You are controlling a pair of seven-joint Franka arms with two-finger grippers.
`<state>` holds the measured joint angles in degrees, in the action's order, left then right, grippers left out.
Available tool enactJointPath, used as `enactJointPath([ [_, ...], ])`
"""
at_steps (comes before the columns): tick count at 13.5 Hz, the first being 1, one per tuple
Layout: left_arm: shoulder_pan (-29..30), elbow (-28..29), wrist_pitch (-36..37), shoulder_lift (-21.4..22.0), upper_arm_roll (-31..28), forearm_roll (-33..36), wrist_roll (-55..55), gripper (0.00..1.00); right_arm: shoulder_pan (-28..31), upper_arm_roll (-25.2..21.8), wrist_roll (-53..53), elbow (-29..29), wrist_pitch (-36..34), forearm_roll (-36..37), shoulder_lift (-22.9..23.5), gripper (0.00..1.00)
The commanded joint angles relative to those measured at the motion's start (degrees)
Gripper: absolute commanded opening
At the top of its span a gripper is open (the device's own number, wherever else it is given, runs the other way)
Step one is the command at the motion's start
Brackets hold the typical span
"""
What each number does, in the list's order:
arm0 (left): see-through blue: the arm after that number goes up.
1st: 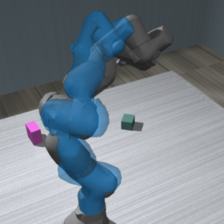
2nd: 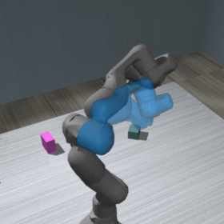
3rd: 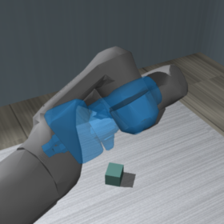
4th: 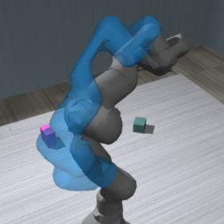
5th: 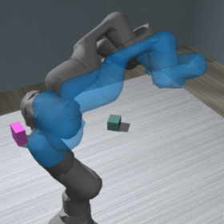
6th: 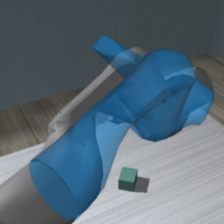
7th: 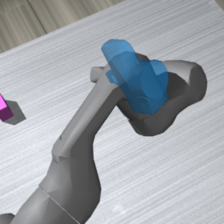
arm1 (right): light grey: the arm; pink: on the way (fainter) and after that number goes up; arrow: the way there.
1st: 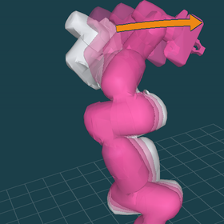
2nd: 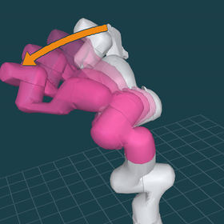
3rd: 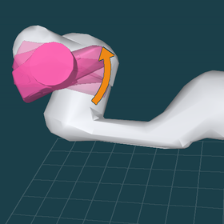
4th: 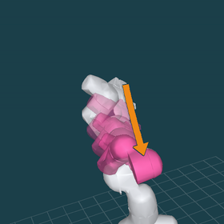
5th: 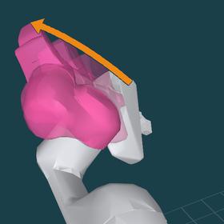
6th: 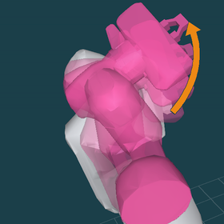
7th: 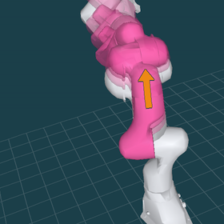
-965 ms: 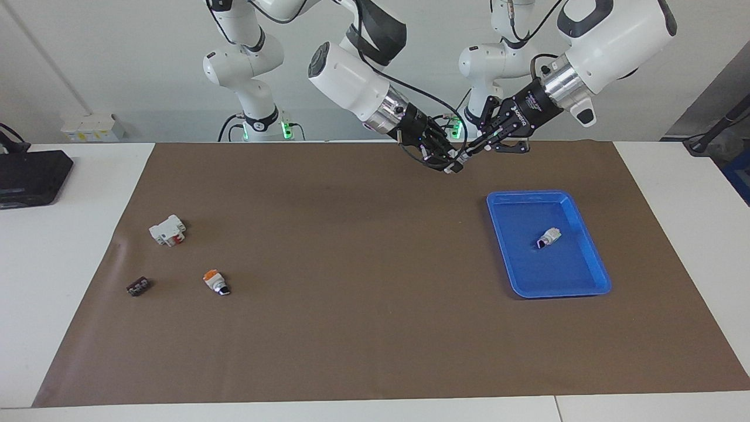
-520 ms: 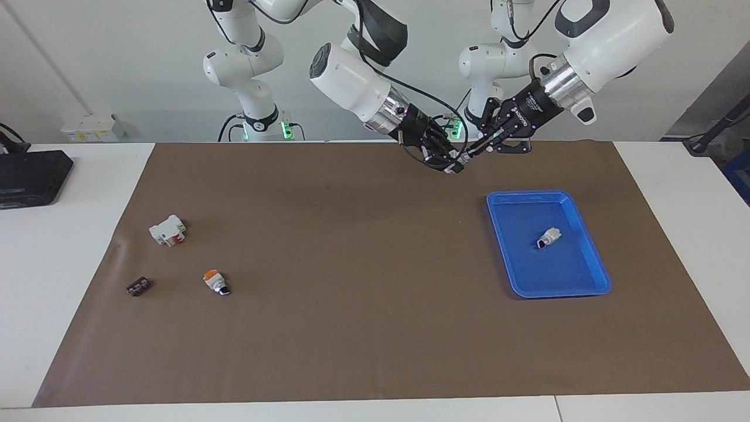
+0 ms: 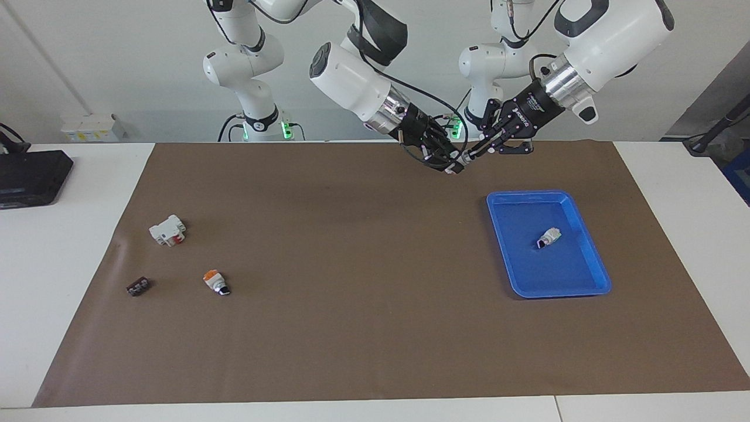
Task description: Turn and place switch with both arms
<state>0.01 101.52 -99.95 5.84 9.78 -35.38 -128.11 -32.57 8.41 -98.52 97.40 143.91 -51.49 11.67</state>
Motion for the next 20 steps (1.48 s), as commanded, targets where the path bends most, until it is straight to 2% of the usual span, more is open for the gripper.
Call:
enactJointPath([
  [1, -0.18, 0.70, -4.11, -0.48, -0.64, 1.63, 0.58, 0.00, 0.23, 0.55, 0.87, 1.12, -2.50, 3.06, -2.62, 1.00],
  [4, -0.01, 0.79, -4.11, -0.48, -0.64, 1.81, 2.51, 0.00, 0.40, 0.38, 1.05, 1.39, -4.06, 3.42, -3.49, 1.00],
  [6, 0.17, 1.14, -4.02, -0.39, -0.64, 5.21, 4.88, 0.00, 0.84, 0.38, 1.05, 1.65, -6.35, 5.69, -4.63, 1.00],
  [9, 1.04, 4.37, -4.28, 1.18, -1.34, 9.88, 13.55, 0.00, 1.02, 0.20, 1.14, 2.00, -11.01, 14.55, -6.74, 1.00],
  [12, 6.39, 14.37, -11.90, 5.75, -1.34, 14.11, 27.69, 0.00, 3.03, 0.20, 5.86, 2.27, -16.10, 28.16, -8.77, 1.00],
  [14, 11.13, 19.14, -16.83, 7.34, -1.34, 14.20, 37.10, 0.00, 6.36, 0.20, 15.32, 2.27, -20.23, 34.15, -9.73, 1.00],
  [16, 14.05, 20.64, -19.13, 7.61, -1.34, 14.55, 44.76, 0.00, 10.93, 0.20, 29.10, 2.27, -22.96, 37.86, -10.35, 1.00],
  [18, 14.58, 22.83, -23.86, 7.17, -1.25, 20.76, 49.43, 0.00, 14.63, 0.12, 40.63, 2.18, -25.33, 42.59, -10.44, 1.00],
  [20, 16.15, 23.37, -26.25, 5.86, -1.25, 22.20, 57.58, 0.00, 17.18, 0.20, 49.70, 2.18, -26.22, 50.24, -10.62, 1.00],
])
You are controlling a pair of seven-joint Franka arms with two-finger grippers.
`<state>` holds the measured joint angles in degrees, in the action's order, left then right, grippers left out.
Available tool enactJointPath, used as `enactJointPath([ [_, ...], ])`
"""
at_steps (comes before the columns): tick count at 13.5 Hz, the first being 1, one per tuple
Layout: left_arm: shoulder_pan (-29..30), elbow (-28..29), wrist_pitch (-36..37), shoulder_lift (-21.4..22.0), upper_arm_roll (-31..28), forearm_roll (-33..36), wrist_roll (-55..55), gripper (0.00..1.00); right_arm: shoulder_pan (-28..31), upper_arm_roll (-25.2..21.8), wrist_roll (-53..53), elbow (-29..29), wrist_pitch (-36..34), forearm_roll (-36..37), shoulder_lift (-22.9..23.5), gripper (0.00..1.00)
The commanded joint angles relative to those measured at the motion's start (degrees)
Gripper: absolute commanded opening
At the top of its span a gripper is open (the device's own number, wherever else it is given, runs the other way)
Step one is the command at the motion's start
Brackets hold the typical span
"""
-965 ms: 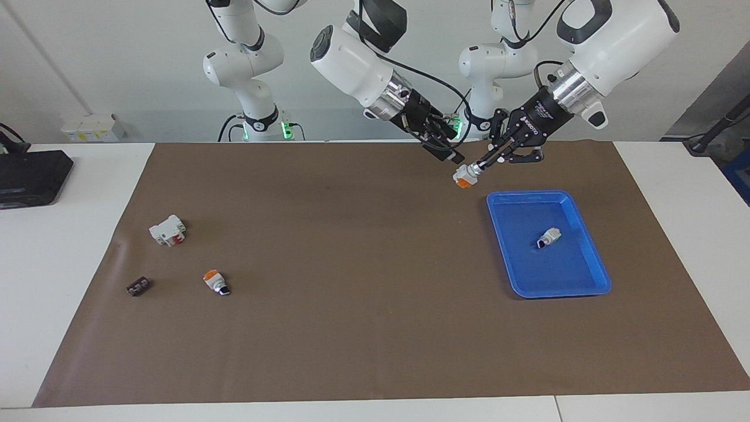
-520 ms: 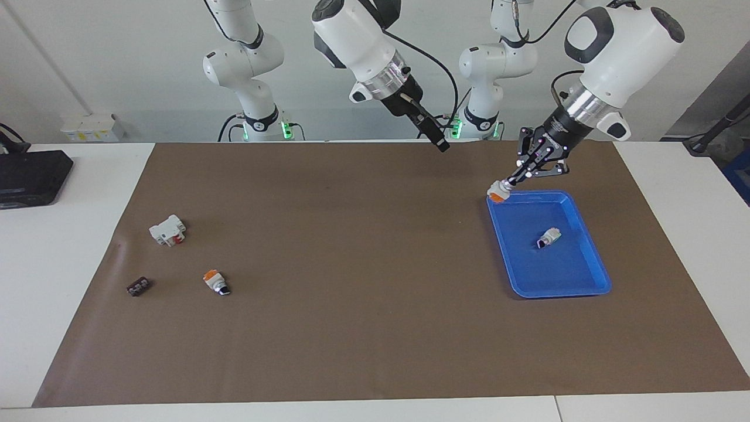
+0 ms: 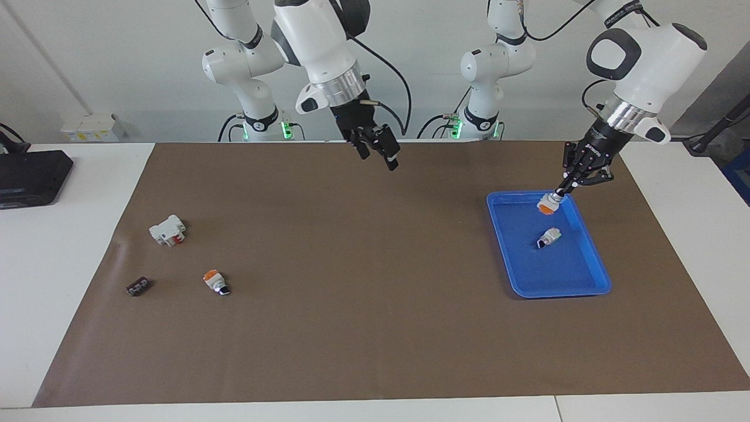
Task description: Turn and place switch with both arms
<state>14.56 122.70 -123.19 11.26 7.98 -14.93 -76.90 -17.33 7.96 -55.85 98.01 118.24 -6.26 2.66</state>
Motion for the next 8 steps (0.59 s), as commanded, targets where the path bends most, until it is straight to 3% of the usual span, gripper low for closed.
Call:
enactJointPath([
  [1, 3.52, 2.20, -3.19, 0.00, 0.55, 1.83, 11.81, 0.00, 3.96, 0.65, 10.29, 1.57, -0.82, 5.73, -2.22, 1.00],
  [5, 5.12, 3.86, -5.39, -3.43, 0.55, 8.14, 28.62, 0.00, 10.73, 0.56, 24.45, 0.60, -6.78, 5.82, -4.06, 1.00],
  [8, 4.86, 5.88, -6.09, -4.23, 0.63, 8.87, 35.58, 0.00, 15.73, 0.30, 31.74, 0.43, -12.75, 5.82, -5.91, 1.00],
])
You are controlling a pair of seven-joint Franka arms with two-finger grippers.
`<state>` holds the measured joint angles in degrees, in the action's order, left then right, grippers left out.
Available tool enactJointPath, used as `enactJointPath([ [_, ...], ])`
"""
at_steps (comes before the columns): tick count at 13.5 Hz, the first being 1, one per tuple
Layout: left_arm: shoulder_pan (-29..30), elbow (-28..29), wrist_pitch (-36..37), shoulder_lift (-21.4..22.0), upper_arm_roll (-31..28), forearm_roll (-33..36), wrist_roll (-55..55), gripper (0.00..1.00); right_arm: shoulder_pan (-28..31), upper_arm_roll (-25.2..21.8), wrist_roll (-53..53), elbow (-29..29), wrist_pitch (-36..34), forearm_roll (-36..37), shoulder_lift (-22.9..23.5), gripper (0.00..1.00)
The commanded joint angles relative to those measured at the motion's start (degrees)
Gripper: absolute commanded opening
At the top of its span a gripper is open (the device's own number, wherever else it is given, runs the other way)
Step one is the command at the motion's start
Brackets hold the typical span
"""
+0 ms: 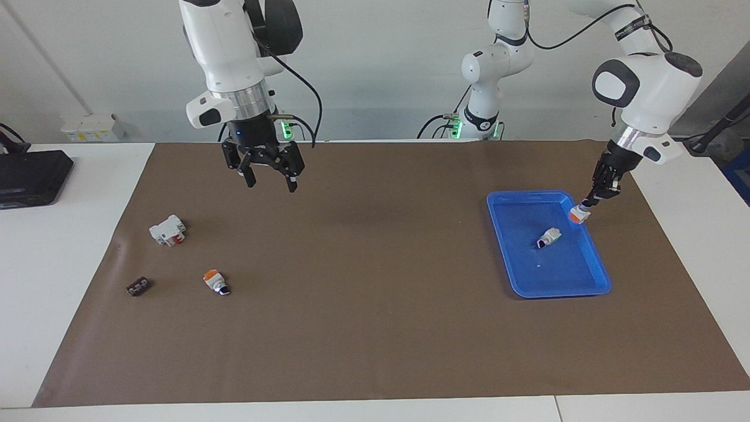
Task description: Turn and place switch with both arms
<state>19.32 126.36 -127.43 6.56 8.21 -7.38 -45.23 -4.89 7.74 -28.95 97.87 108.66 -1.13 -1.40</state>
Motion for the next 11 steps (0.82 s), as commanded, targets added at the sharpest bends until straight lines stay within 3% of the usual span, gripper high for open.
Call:
enactJointPath([
  [1, 0.02, 3.62, -2.55, 0.47, 0.31, 1.40, 6.01, 0.00, 4.78, 0.26, 8.70, 0.57, -5.37, 0.69, -2.38, 1.00],
  [4, 0.37, 6.09, -4.06, 0.65, 0.31, 1.40, 12.34, 0.00, 0.95, -11.49, 21.43, 0.31, -11.17, 0.86, -3.70, 1.00],
  [5, 0.46, 6.01, -3.53, 0.65, 0.31, 1.40, 14.54, 0.00, 1.37, -12.31, 24.26, -0.83, -12.93, 1.04, -3.53, 1.00],
  [7, 0.46, 5.22, -3.35, 0.47, 0.31, 1.40, 18.85, 0.40, 1.90, -12.31, 24.29, 0.13, -15.92, 1.22, -4.05, 1.00],
  [9, 0.28, 2.25, -2.48, -0.40, 0.31, 1.49, 21.23, 0.77, 2.07, -12.40, 24.29, -5.12, -17.60, 0.17, -2.48, 1.00],
  [11, -0.68, -5.72, 3.11, -2.68, 0.40, 2.19, 21.24, 0.81, 1.38, -12.14, 23.42, -6.20, -17.61, 0.07, -1.59, 1.00],
])
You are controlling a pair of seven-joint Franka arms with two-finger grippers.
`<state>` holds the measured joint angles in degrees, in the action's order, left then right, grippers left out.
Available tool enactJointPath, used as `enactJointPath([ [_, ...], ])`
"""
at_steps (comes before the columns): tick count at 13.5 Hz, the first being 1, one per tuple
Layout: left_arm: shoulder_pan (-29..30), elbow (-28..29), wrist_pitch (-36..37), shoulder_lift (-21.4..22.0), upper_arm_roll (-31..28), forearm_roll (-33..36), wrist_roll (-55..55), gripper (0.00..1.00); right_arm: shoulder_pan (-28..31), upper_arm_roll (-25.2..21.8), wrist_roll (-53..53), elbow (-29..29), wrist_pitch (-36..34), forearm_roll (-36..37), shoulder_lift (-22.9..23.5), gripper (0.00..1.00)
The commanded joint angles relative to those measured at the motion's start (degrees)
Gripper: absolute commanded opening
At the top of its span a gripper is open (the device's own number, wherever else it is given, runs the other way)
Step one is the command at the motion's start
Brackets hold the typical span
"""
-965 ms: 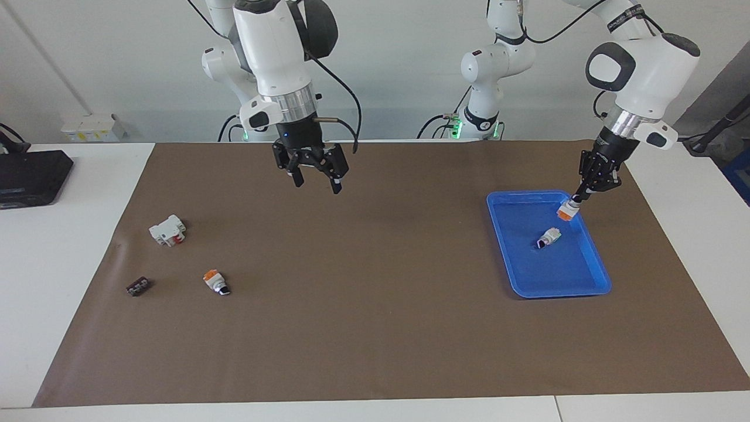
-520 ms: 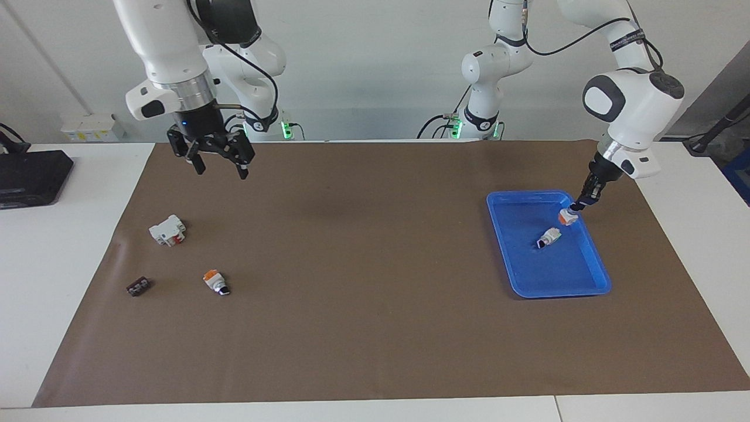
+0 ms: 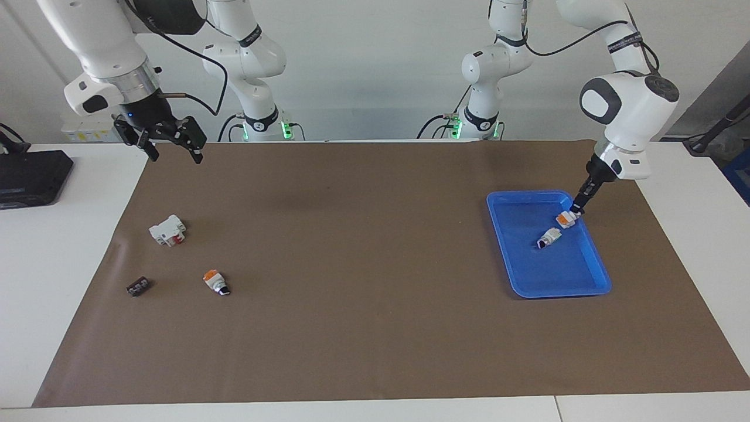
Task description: Turn and place switch with both arms
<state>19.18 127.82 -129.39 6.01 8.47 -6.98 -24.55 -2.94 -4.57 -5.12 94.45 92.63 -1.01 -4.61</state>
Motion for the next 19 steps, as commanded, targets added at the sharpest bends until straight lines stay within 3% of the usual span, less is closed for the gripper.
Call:
enactJointPath([
  [1, -1.33, -12.36, 9.02, -3.70, 0.40, 2.23, 0.55, 0.81, -0.66, 1.04, -1.81, -2.52, -2.79, -0.04, 1.62, 1.00],
  [4, -6.93, -24.43, 19.32, -6.44, 0.49, 7.48, 0.64, 0.81, 0.13, 1.67, -2.00, -3.57, -5.44, 0.84, 2.14, 1.00],
  [7, -12.13, -29.19, 24.43, -6.80, 0.58, 10.40, 0.99, 0.81, 0.13, 1.67, -2.00, -4.98, -5.70, 1.01, 2.76, 1.00],
  [10, -17.49, -37.52, 35.47, -8.80, 0.66, 11.45, 4.05, 0.78, -0.05, 1.67, -1.65, -4.98, -5.35, 1.19, 2.58, 1.00],
  [14, -20.41, -50.97, 48.95, -13.47, 0.49, 12.17, 21.71, 0.77, -0.58, 1.67, -1.74, -5.15, -7.11, 1.80, 2.50, 1.00],
  [18, -19.62, -51.00, 47.48, -13.13, -0.12, 6.82, 21.12, 0.79, -0.32, 1.67, -1.74, -4.36, -6.85, 1.72, 2.15, 1.00],
  [19, -18.22, -50.04, 45.91, -12.69, -0.13, 6.11, 20.51, 0.91, -0.31, 1.67, -1.74, -4.19, -6.67, 1.72, 2.06, 1.00],
])
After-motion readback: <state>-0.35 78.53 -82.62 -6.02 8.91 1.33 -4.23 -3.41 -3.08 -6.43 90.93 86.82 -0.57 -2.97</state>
